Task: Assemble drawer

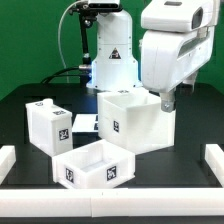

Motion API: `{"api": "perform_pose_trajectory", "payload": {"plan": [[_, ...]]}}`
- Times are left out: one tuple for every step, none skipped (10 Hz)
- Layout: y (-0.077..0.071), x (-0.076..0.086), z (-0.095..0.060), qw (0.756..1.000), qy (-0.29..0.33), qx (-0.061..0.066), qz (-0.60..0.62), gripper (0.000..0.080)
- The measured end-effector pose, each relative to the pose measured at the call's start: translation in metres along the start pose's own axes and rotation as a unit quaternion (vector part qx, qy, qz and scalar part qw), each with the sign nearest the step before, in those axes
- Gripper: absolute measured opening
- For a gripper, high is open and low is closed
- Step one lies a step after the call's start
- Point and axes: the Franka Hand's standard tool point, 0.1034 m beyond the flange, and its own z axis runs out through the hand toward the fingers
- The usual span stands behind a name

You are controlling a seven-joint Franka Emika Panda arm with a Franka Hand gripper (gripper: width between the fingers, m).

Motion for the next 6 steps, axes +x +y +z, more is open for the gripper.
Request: {"api": "perform_pose_trajectory", "payload": {"plan": [[-0.0002, -0.0001, 0.0002, 1.0, 0.0, 0.001, 0.0, 0.065], [-0.0002, -0.0001, 0.0002, 1.0, 0.0, 0.001, 0.0, 0.065], [-0.0002, -0.0001, 0.0002, 1.0, 0.0, 0.001, 0.0, 0.065], [-0.0002, -0.0002, 0.0004, 1.0, 0.0, 0.001, 0.0, 0.065], [0.0002, -0.0008, 0.0004, 1.0, -0.001, 0.001, 0.001, 0.065], [0.0039, -0.0056, 0.0006, 1.0, 0.0, 0.002, 0.004, 0.065]]}}
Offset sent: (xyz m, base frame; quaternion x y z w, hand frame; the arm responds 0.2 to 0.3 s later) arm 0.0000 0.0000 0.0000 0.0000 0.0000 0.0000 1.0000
